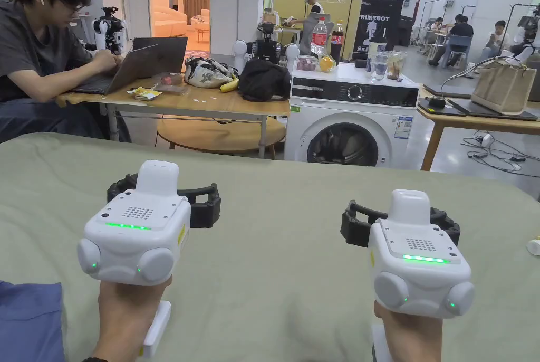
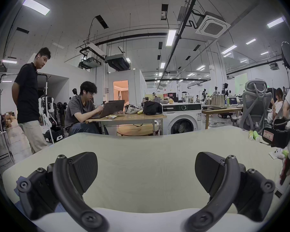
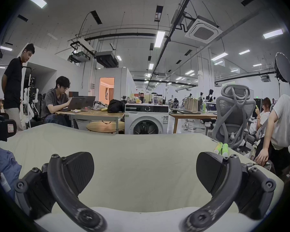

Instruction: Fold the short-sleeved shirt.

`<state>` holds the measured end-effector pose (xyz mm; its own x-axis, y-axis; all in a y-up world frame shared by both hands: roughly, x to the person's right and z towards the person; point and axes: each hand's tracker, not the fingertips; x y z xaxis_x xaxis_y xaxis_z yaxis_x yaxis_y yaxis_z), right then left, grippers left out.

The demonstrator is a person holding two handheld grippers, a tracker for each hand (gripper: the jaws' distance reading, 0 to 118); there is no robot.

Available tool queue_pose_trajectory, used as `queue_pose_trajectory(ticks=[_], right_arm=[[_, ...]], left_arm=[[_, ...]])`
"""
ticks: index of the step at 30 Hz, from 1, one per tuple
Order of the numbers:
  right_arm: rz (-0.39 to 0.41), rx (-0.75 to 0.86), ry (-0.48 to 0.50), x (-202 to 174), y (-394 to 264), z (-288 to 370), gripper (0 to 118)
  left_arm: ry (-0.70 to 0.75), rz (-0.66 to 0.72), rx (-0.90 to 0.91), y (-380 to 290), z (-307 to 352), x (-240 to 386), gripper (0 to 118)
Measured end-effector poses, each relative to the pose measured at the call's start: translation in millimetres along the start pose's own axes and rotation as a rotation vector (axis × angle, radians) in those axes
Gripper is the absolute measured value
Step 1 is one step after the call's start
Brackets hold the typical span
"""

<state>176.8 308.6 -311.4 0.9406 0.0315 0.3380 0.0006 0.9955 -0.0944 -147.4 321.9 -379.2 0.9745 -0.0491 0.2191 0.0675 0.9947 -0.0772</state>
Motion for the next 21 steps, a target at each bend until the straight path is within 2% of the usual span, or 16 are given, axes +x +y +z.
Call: queue_pose_trajectory(ticks=[21], right_arm=[[0.006,-0.001,0.01,-4.9,-10.2,2.6,118]], left_arm=[[0.028,-0.01,0.007,-8.9,4.3,-0.9,115]])
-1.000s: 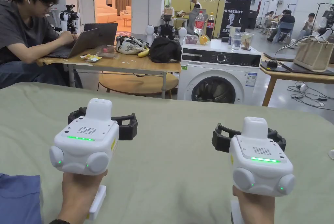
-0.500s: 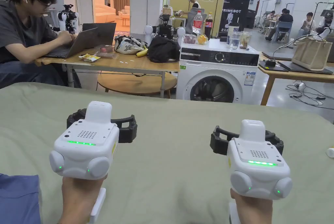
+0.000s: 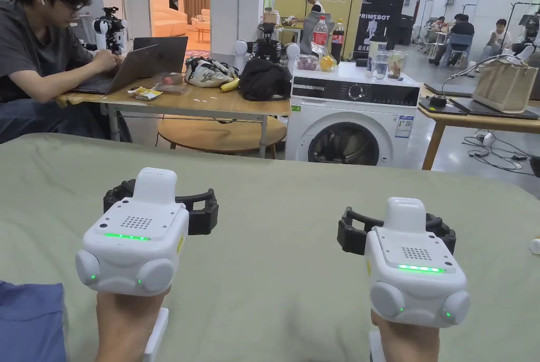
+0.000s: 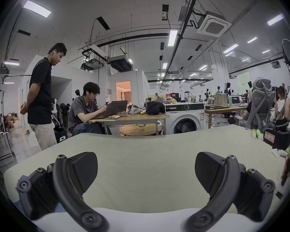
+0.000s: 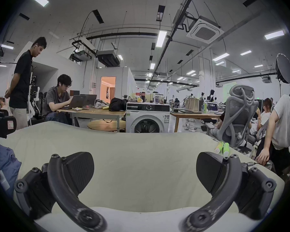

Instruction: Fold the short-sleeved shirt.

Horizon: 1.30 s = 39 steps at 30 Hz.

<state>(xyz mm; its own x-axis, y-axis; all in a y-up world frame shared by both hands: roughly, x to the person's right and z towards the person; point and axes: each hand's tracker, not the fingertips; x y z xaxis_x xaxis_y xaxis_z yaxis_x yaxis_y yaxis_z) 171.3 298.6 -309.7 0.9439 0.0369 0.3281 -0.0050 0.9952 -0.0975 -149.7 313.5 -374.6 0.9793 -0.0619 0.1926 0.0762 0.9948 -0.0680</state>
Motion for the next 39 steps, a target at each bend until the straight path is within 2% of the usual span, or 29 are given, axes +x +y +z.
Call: queue_pose_trajectory(ticks=[6,28,32,34,35,38,39], right_arm=[[-0.008,-0.001,0.001,-0.9,0.0,0.6,118],[-0.005,-0.006,0.015,-1.7,-4.4,5.8,118],[-0.012,0.005,0.025,-2.7,-3.1,8.5,118],[-0.005,0.013,0.023,-4.3,-2.2,10.4,116],[-0.004,0.022,0.023,-5.2,-1.1,12.9,108],[0.0,0.045,0.021,-7.5,2.1,17.9,30],[0.004,0.037,0.014,-8.8,3.7,17.3,10]], left_arm=[[0.014,-0.036,0.002,-2.0,1.3,3.4,115],[0.004,0.047,0.01,-1.4,6.5,-2.6,115],[-0.006,0.048,0.014,0.3,8.0,-1.3,106],[-0.008,0.044,0.01,0.8,8.0,-0.4,98],[-0.006,0.041,0.006,1.0,7.9,0.1,88],[-0.016,0.044,0.008,0.9,8.5,1.2,36],[-0.007,0.039,0.001,1.4,8.0,2.6,20]])
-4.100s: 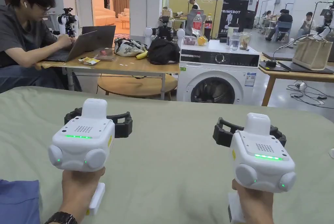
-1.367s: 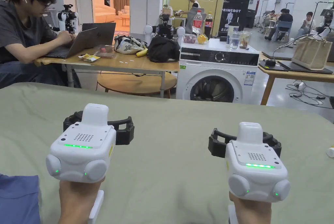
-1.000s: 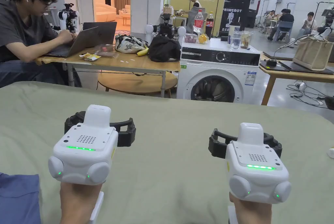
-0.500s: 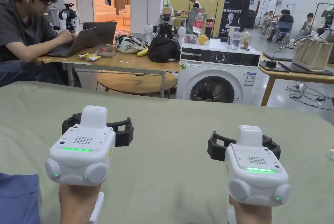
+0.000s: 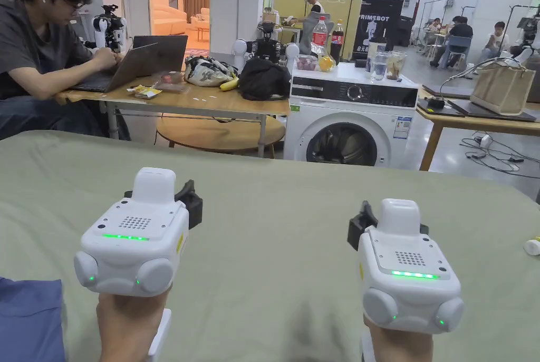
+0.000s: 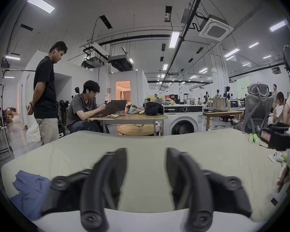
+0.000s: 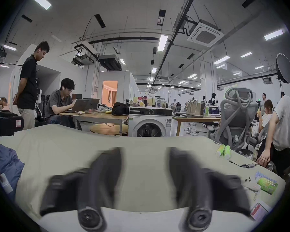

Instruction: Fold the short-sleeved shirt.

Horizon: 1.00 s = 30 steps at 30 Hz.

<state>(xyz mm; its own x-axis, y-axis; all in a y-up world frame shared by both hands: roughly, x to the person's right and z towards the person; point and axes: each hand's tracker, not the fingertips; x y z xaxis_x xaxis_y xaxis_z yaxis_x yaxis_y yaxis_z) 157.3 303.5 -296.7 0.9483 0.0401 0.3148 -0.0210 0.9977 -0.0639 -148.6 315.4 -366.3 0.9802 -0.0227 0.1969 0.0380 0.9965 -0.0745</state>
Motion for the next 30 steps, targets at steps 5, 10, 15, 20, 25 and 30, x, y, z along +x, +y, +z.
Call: queue_pose_trajectory(ticks=[5,10,15,20,25,30], right_arm=[[-0.033,-0.005,0.023,4.6,0.6,3.5,0],[-0.073,-0.007,0.004,8.3,4.0,7.8,0],[-0.073,-0.035,0.036,3.6,7.9,2.4,0],[-0.058,-0.043,0.107,-34.0,19.4,1.4,0],[-0.036,-0.051,0.253,-98.9,25.7,5.3,0],[-0.017,-0.069,0.389,-162.0,23.6,15.3,0]], left_arm=[[0.013,-0.032,0.011,-2.2,4.6,3.3,0],[-0.009,-0.017,0.014,-2.7,11.0,-2.0,0],[0.02,0.007,-0.031,1.3,14.4,-17.8,0],[0.091,0.001,-0.091,7.3,31.8,-57.2,0],[0.237,0.048,-0.203,11.8,59.0,-120.1,0],[0.327,0.09,-0.333,8.1,84.6,-180.8,0]])
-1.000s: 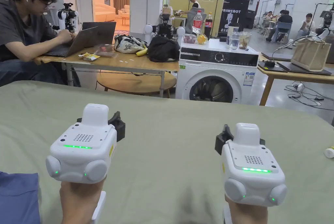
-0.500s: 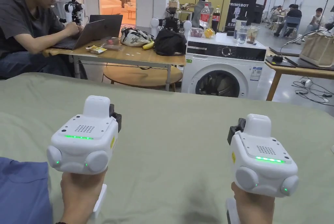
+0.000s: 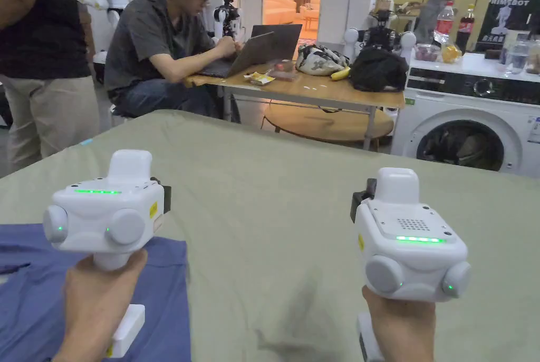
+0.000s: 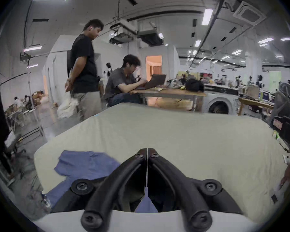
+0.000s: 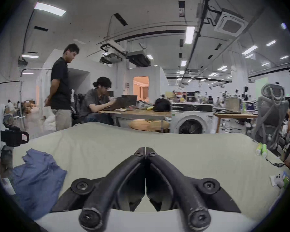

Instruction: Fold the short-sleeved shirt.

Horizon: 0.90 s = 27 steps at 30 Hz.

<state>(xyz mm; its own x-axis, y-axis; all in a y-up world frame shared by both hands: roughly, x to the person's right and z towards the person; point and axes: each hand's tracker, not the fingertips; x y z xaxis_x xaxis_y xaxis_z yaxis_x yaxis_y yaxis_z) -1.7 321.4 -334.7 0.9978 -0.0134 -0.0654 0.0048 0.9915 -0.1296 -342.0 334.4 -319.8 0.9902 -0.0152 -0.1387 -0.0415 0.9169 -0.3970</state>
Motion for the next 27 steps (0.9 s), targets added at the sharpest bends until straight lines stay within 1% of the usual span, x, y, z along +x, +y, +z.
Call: queue_pose_trajectory(ticks=[2,5,6,8,9,10,11,12,13,16,18,20,22,23,24,25,26,27], right_arm=[[0.009,-0.016,0.043,-21.6,-3.8,-4.7,0],[0.034,-0.035,0.1,-45.8,-11.0,-10.7,0],[0.043,-0.041,0.112,-51.7,-13.6,-11.4,0],[0.055,-0.056,0.132,-60.8,-19.5,-14.1,0],[0.06,-0.065,0.139,-63.5,-21.7,-15.5,0],[0.065,-0.075,0.147,-65.7,-24.3,-16.1,0],[0.07,-0.085,0.151,-66.7,-26.5,-17.2,0],[0.074,-0.096,0.154,-67.3,-28.8,-18.5,0],[0.079,-0.105,0.152,-66.8,-31.4,-19.9,0],[0.088,-0.133,0.137,-62.1,-37.8,-22.7,0],[0.088,-0.153,0.129,-57.7,-41.6,-23.5,0],[0.087,-0.171,0.118,-52.8,-45.4,-24.4,0],[0.086,-0.185,0.107,-48.1,-48.2,-22.2,0],[0.087,-0.191,0.1,-46.3,-49.5,-21.9,0],[0.084,-0.195,0.092,-44.3,-51.0,-21.6,0],[0.08,-0.197,0.086,-42.1,-52.2,-21.3,0],[0.077,-0.198,0.083,-39.6,-55.8,-22.6,0],[0.072,-0.201,0.079,-37.6,-58.3,-23.7,0]], left_arm=[[-0.013,0.017,-0.118,-5.8,-1.6,-26.4,0],[-0.029,0.059,-0.195,-16.1,-6.6,-58.0,0],[-0.035,0.068,-0.229,-20.0,-8.6,-66.0,2],[-0.042,0.08,-0.299,-28.6,-11.9,-79.6,17],[-0.059,0.087,-0.338,-32.2,-15.2,-84.7,22],[-0.079,0.101,-0.374,-36.3,-20.2,-91.2,22],[-0.092,0.113,-0.41,-41.8,-28.3,-97.9,44],[-0.095,0.107,-0.447,-47.0,-35.1,-102.0,79],[-0.103,0.114,-0.467,-51.7,-40.1,-105.3,93],[-0.11,0.149,-0.527,-66.9,-55.0,-110.8,94],[-0.077,0.152,-0.572,-79.5,-72.4,-112.5,94],[-0.05,0.115,-0.644,-97.7,-88.9,-111.0,94],[-0.048,0.04,-0.753,-120.9,-111.6,-107.9,93],[-0.049,-0.005,-0.771,-133.2,-114.6,-104.6,93],[-0.045,-0.057,-0.661,-138.8,-107.8,-98.3,93],[-0.027,-0.072,-0.573,-136.3,-97.4,-93.2,93],[-0.014,-0.065,-0.605,-136.1,-95.8,-90.1,87],[-0.037,-0.055,-0.595,-137.2,-89.4,-89.7,71]])
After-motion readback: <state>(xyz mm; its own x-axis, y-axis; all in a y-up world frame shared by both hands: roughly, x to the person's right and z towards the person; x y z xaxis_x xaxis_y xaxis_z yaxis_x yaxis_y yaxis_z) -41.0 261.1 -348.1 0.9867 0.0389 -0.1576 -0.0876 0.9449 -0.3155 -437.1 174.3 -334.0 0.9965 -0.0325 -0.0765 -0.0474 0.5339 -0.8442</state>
